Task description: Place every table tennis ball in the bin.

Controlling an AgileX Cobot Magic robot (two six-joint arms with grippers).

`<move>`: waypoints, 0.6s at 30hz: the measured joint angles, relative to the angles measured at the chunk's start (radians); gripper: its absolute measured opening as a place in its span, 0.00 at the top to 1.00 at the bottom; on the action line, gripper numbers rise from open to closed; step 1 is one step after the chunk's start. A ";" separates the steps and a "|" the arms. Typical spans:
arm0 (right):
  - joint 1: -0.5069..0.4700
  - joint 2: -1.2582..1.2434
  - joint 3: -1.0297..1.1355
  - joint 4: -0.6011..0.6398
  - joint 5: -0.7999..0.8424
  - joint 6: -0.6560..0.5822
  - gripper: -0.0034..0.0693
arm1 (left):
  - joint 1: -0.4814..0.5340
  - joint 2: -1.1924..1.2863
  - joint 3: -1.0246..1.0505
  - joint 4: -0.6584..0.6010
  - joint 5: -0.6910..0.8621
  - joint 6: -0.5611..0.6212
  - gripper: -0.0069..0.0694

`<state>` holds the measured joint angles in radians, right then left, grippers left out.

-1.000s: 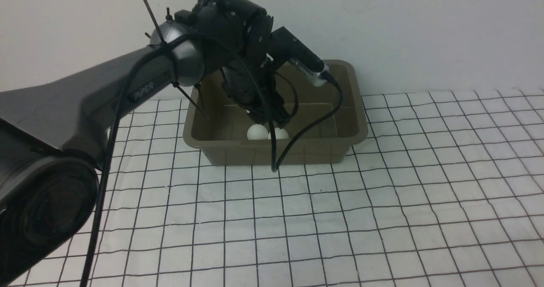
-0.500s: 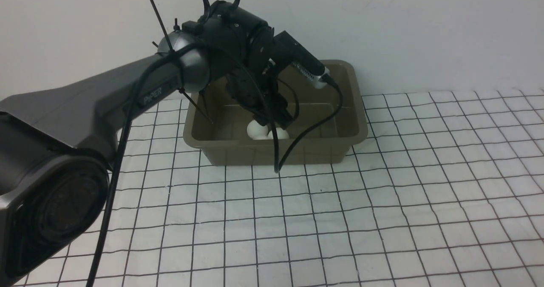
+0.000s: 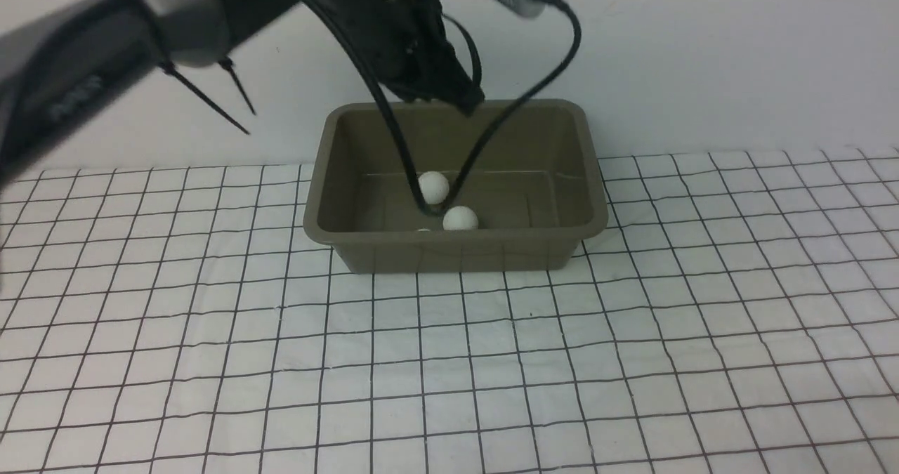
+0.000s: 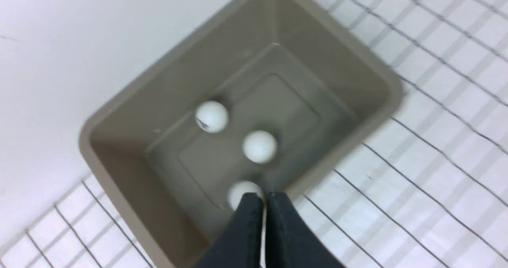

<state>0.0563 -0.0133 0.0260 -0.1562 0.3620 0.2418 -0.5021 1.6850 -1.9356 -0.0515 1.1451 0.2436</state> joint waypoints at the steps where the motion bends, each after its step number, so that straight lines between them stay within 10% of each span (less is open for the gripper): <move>1: 0.000 0.000 0.000 0.000 0.000 0.000 0.98 | 0.000 -0.017 0.000 -0.016 0.021 0.016 0.92; 18: 0.000 0.000 0.000 0.000 0.000 0.000 0.98 | 0.000 -0.178 -0.001 -0.273 0.116 -0.028 0.92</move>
<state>0.0563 -0.0133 0.0260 -0.1562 0.3620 0.2418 -0.5021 1.5069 -1.9366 -0.3249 1.2609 0.2158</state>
